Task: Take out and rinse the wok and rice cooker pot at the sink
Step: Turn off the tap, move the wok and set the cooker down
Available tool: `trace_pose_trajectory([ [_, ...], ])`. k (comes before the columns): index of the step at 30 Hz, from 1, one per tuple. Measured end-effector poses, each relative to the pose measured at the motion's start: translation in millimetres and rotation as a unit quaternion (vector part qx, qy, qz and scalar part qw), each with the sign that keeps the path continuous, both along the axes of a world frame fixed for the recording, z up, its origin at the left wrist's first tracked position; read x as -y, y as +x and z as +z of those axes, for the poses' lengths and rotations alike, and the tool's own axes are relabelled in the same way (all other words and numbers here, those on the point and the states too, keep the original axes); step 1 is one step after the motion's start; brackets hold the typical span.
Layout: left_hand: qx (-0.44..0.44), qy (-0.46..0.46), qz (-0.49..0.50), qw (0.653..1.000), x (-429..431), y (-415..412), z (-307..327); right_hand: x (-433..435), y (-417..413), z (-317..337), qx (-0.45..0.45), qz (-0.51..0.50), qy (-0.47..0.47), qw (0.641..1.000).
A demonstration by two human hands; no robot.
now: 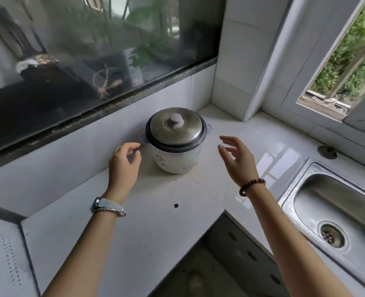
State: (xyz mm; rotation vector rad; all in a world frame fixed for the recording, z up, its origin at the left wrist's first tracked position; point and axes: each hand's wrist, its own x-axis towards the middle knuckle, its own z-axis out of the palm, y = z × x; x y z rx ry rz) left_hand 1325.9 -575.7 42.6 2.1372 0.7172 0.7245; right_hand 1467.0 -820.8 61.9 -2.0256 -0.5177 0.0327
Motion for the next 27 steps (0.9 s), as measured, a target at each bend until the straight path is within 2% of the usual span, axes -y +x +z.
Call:
trace_pose_trajectory([
  [2, -0.027, -0.058, 0.039, 0.997, -9, 24, -6, -10, 30, -3, -0.041, -0.003, 0.034, 0.999],
  [4, -0.034, -0.17, 0.094, 0.98, -20, 47, -17, -21, 60, -11, -0.105, -0.007, 0.063, 0.992],
  [7, 0.006, -0.373, 0.142, 0.917, -33, 77, -31, -39, 102, -26, -0.269, -0.034, 0.144, 0.952],
  [9, 0.019, -0.43, 0.163, 0.888, -40, 91, -40, -51, 128, -38, -0.356, -0.065, 0.185, 0.914],
  [12, 0.037, -0.484, 0.175, 0.856, -50, 103, -52, -66, 158, -56, -0.427, -0.1, 0.19, 0.878],
  [15, 0.056, -0.524, 0.18, 0.83, -61, 113, -62, -77, 174, -69, -0.467, -0.103, 0.185, 0.858],
  [18, 0.058, -0.512, 0.167, 0.84, -71, 119, -69, -87, 182, -75, -0.479, -0.101, 0.187, 0.852],
  [24, 0.041, -0.482, 0.161, 0.86, -82, 122, -70, -101, 189, -82, -0.469, -0.107, 0.153, 0.863],
  [27, 0.033, -0.488, 0.146, 0.86, -83, 126, -68, -103, 191, -81, -0.445, -0.107, 0.111, 0.882],
])
